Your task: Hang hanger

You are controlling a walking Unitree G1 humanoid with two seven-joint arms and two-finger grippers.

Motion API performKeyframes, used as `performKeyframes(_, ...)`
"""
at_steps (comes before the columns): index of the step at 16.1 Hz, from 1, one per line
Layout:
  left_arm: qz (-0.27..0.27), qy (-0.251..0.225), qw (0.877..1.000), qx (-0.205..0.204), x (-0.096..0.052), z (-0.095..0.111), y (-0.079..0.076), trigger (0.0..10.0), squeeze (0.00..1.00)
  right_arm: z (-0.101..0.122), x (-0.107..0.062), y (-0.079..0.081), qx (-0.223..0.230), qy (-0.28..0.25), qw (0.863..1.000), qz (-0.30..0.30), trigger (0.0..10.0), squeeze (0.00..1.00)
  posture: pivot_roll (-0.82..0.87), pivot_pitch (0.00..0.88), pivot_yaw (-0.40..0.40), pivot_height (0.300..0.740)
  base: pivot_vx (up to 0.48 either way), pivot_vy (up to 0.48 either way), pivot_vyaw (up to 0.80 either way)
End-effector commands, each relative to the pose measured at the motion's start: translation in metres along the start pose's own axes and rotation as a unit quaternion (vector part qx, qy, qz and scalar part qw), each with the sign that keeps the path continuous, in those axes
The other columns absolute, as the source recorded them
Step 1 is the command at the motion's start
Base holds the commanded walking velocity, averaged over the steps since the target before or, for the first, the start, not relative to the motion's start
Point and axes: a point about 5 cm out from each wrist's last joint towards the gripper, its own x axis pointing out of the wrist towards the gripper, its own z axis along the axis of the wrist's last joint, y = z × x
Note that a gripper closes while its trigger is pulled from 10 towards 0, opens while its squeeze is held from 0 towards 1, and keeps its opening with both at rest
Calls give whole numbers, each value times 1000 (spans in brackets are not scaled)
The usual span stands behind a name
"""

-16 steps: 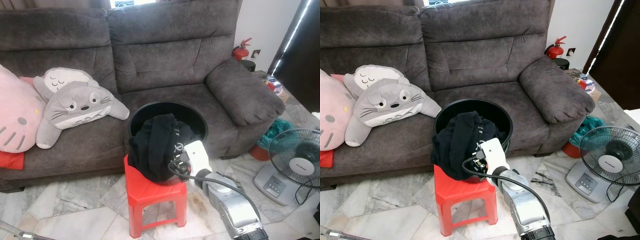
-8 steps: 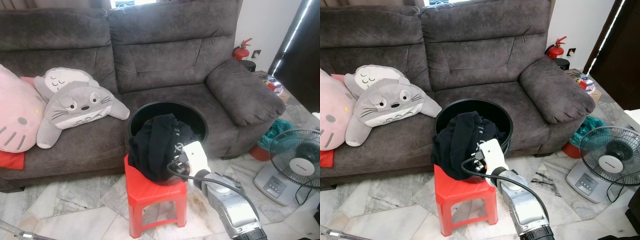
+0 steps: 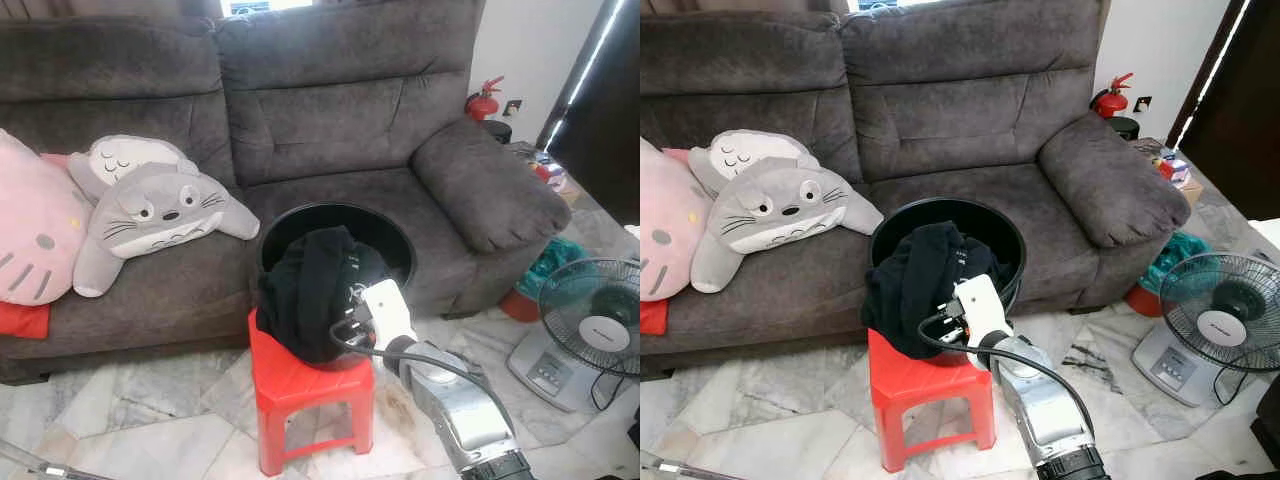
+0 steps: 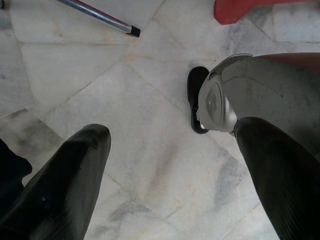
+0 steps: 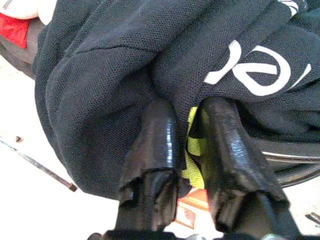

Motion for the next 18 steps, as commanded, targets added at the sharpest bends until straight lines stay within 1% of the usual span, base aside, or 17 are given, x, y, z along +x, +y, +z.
performKeyframes(1, 0, 11, 1000, 6, -1, -5, 0, 10000, 0, 4, 3, 1, -4, -5, 1000, 4, 0, 0, -157, 0, 3, 732, 0, 0, 0)
performKeyframes(3, 1, 11, 1000, 6, -1, -5, 0, 10000, 0, 9, 4, -1, -8, -14, 1000, 0, 0, 0, -153, 0, 2, 732, 0, 0, 0)
performKeyframes(9, 2, 10, 1000, 6, -1, -4, 0, 10000, 0, 44, 7, -8, -22, -80, 996, -16, 0, 0, -158, 0, 1, 732, 0, 0, 0)
performKeyframes(11, 2, 8, 1000, 5, -1, -4, 0, 10000, 0, 63, 7, -9, -23, -114, 993, -16, 0, 0, -157, 0, -1, 732, 0, 0, 0)
performKeyframes(12, 2, 8, 1000, 4, -1, -4, -1, 10000, 0, 83, 4, -7, -26, -158, 987, -6, 0, 0, -159, 0, 0, 732, 0, 0, 0)
performKeyframes(15, 3, 8, 1000, 3, 0, -3, -1, 10000, 0, 109, -1, -2, -26, -214, 976, 10, 0, 0, -159, 0, 1, 732, 0, 0, 0)
performKeyframes(18, 3, 7, 1000, 1, 0, -3, -1, 10000, 0, 125, -5, 4, -34, -245, 968, 37, 0, 0, -159, 0, 0, 732, 0, 0, 0)
